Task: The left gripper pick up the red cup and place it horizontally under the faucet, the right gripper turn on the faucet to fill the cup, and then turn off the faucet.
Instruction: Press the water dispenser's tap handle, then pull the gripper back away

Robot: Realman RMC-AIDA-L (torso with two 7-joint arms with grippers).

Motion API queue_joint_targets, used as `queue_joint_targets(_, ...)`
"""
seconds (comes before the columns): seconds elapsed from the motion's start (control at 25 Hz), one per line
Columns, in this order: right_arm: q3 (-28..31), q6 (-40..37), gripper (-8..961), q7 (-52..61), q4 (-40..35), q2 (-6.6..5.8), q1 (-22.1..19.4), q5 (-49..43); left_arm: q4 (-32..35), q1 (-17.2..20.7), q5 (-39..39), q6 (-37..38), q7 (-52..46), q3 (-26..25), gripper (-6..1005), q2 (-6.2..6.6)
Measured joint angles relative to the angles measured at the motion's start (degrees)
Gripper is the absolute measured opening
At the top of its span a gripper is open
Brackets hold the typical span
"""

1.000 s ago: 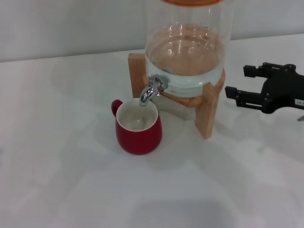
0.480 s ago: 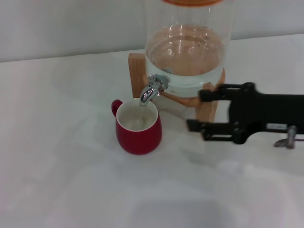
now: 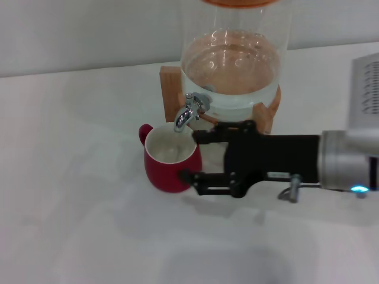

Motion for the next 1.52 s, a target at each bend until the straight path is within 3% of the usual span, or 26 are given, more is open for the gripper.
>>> queue_joint_targets(0.44, -6.0, -9.6, 721, 0.7, 0.9, -0.12, -1.2, -1.0, 0.2, 0.1, 0.0, 1.3, 0.0, 0.0, 880, 0.0)
queue_joint_targets(0.76, -10.1, -15.2, 721, 0.8, 6.5, -0.13, -5.7, -5.4, 0.4, -0.1, 0.1, 2.1, 0.0, 0.0, 880, 0.0)
queue_joint_targets(1.52, -10.0, -13.3, 721, 1.0, 1.5, -0.19, 0.3, -1.9, 0.2, 0.5, 0.1, 1.7, 0.0, 0.0, 880, -0.01)
